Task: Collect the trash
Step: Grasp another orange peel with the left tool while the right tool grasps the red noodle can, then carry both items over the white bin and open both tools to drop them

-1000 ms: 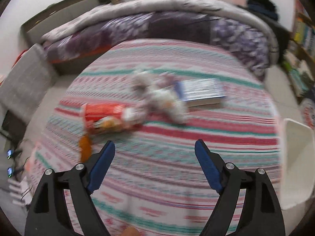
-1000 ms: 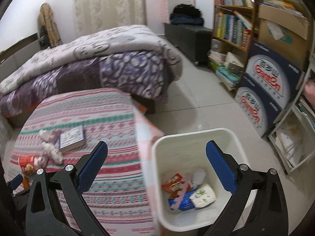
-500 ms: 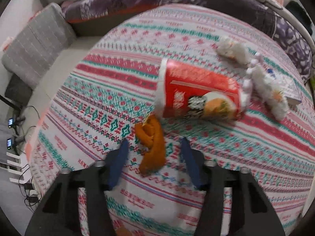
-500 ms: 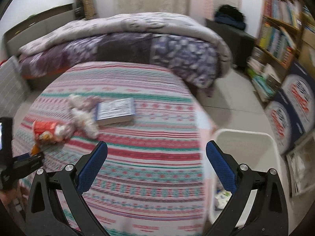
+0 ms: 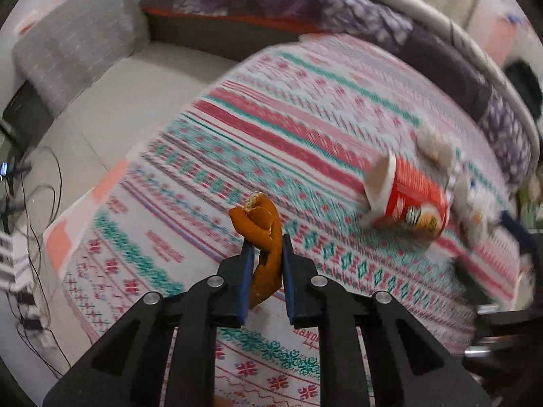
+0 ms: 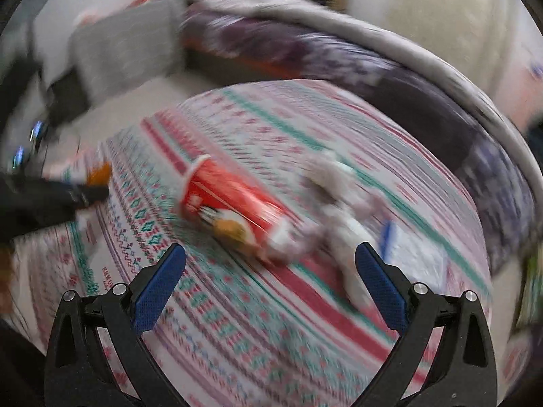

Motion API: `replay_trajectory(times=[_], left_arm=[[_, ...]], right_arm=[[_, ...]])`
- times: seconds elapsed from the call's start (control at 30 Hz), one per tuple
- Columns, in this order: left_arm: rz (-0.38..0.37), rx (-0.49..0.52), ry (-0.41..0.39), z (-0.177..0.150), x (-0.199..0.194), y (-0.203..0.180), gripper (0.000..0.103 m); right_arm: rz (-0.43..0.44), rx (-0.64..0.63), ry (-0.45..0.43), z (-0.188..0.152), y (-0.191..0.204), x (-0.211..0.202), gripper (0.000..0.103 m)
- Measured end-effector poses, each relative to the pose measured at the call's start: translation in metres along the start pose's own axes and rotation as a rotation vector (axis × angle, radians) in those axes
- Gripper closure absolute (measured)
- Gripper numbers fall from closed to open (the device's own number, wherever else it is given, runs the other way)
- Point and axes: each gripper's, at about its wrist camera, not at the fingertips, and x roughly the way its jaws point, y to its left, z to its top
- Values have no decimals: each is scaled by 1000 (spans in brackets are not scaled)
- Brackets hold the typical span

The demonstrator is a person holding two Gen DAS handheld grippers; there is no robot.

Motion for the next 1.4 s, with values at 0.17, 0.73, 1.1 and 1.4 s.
replay_trajectory(times=[0.17,0.73,1.1,1.4], left_arm=[[-37,-57,-49,8,-26,14,87],[-33,-124,-103,19,-38,27,87],[-3,-45,-297,18,-83,-8,87],[5,16,-414,10,-111,-48,87]], right_arm=[[-4,-166,50,27,26,34,7],[152,95,1,51,10,20,65],[35,272,-190,48,-19,-57,65],[-82,410,-235,20,-39,-101,65]])
